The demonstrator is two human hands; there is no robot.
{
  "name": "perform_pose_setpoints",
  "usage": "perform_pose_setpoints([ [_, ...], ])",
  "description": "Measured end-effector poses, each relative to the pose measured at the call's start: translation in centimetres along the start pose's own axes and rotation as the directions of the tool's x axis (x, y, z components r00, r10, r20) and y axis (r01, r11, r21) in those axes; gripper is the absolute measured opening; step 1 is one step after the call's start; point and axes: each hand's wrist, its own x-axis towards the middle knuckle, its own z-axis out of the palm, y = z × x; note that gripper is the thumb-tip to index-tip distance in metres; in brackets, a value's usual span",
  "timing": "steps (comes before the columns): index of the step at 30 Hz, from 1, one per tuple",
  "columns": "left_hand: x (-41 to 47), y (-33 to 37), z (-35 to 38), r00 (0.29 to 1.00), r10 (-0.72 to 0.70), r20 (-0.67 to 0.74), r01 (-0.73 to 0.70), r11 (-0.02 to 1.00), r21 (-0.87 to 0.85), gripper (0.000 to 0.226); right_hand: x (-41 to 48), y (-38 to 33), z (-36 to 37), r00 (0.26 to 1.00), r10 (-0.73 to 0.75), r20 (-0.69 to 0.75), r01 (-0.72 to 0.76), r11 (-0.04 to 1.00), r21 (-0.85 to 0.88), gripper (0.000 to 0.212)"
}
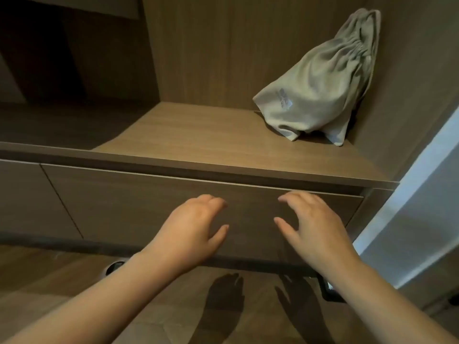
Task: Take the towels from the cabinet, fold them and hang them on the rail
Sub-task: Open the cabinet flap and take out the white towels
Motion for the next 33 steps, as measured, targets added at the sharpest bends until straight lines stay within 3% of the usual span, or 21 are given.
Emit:
perform_pose_setpoints([
  [4,0.7,0.3,-0.6,0.990,0.087,-0.108,-0.077,0.993,0.092,0.061,0.8,0.1,0.2,1.000,-0.025,-0.017,0.024,0.999,-0.032,0.059],
  [9,2.2,0.9,-1.1,0.992,0.094,-0.079,-0.078,0.981,0.177,0.075,1.2,1.2,1.2,1.000,0.022,0.003,-0.021,0.999,-0.036,0.069],
  [17,5.3,0.7,-1.2,0.999,-0.053,-0.009,0.053,0.963,0.263,0.083,0.8,2.6,2.1,0.998,0.049,0.050,-0.046,0.997,-0.067,0.090],
  [24,5.2,0.1,-0.6,0.998,-0.028,-0.050,0.040,0.966,0.257,0.075,0.5,2.3,1.5,0.997,0.045,-0.059,-0.050,0.996,-0.076,0.058],
  [27,5.2,0.1,-0.6,0.998,-0.028,-0.050,0.039,0.974,0.223,0.075,-0.2,2.6,1.4,0.992,0.029,-0.121,-0.025,0.999,0.039,0.044],
  [33,4.9,0.2,-0.4,0.997,-0.025,-0.067,0.038,0.978,0.204,0.084,-1.0,2.9,0.7,0.997,-0.015,-0.070,0.024,0.992,0.126,0.028],
])
